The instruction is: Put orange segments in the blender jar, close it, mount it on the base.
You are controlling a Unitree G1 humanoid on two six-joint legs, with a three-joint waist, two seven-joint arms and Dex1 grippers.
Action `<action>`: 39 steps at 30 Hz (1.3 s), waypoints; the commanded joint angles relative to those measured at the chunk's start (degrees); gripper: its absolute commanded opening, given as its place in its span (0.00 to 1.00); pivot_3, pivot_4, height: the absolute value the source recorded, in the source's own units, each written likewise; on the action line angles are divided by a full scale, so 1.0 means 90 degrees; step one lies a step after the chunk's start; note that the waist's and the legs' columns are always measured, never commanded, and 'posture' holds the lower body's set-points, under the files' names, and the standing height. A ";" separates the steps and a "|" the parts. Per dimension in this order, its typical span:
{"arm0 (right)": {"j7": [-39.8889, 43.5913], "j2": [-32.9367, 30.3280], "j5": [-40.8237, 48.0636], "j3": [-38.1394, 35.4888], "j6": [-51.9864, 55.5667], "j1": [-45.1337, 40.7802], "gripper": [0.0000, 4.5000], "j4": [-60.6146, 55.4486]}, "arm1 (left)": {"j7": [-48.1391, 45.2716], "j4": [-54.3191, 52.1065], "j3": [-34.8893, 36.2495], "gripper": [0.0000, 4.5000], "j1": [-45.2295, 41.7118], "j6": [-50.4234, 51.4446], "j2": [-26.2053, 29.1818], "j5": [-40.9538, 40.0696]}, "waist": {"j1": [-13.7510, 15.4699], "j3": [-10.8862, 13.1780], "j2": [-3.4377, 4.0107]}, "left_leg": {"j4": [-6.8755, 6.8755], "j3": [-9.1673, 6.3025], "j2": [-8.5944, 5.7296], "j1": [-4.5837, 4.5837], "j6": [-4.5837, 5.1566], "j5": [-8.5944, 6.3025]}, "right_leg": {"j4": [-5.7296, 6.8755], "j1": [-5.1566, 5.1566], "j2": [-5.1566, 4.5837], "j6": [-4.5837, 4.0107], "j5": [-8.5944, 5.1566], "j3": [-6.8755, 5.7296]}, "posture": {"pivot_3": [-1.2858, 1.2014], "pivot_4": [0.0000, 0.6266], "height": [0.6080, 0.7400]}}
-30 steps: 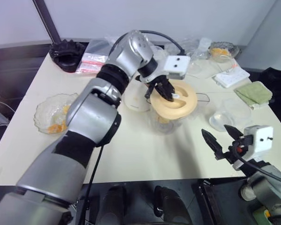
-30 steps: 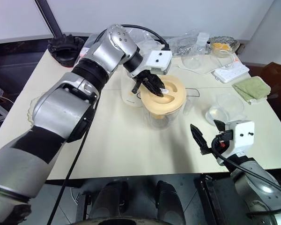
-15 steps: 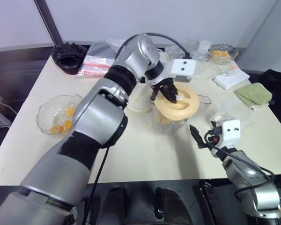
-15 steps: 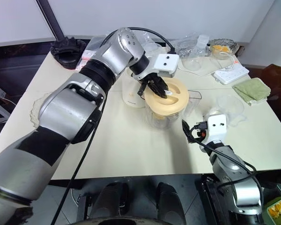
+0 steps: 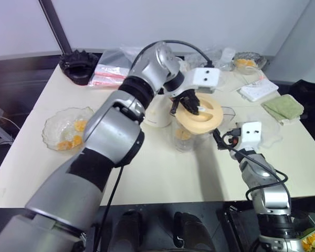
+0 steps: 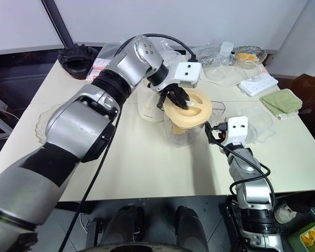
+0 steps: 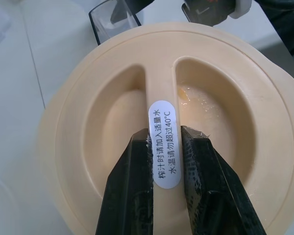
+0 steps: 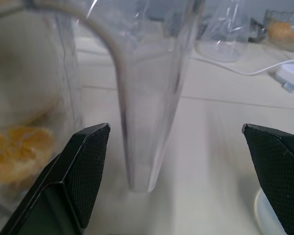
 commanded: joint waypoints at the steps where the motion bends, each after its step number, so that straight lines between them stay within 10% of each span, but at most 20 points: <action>1: 0.0030 0.0029 -0.0029 -0.0148 -0.0184 -0.0241 1.00 -0.0033 | 0.0324 0.0255 -0.0284 0.06 0.0310 0.0006 -0.0113 0.0433 | -0.0002 -0.0001 0.0000 | 0.0000 0.0000 0.0000 0.0001 0.0000 0.0000 | 0.0000 0.0000 0.0000 0.0000 0.0000 0.0000 | 0.52 0.24 1.00; 6: 0.0093 0.0132 -0.0098 -0.0078 -0.0317 -0.0280 0.88 0.0060 | -0.0025 0.0229 -0.0182 0.06 0.0323 -0.0069 -0.0108 0.0300 | -0.0003 -0.0004 -0.0001 | 0.0000 -0.0001 0.0000 0.0003 0.0000 0.0000 | 0.0000 0.0003 0.0000 0.0000 0.0000 0.0000 | 0.52 0.24 1.00; 12: 0.0145 0.0208 -0.0180 -0.0006 -0.0425 -0.0498 0.21 0.0354 | -0.0107 0.0225 -0.0190 0.06 0.0426 -0.0085 -0.0099 0.0354 | -0.0013 -0.0007 0.0004 | 0.0000 -0.0001 0.0001 0.0002 0.0000 0.0000 | 0.0001 0.0002 0.0000 0.0000 0.0000 0.0000 | 0.52 0.24 1.00; 39: 0.0209 0.0190 -0.0327 0.0026 -0.0542 -0.0743 0.20 0.0656 | 0.1392 -0.0094 0.0433 0.06 0.0730 0.2014 -0.0518 0.0034 | 0.0012 -0.0024 0.0016 | 0.0000 -0.0001 -0.0033 0.0004 0.0017 0.0010 | -0.0028 0.0030 -0.0059 0.0005 -0.0004 -0.0005 | 0.52 0.24 1.00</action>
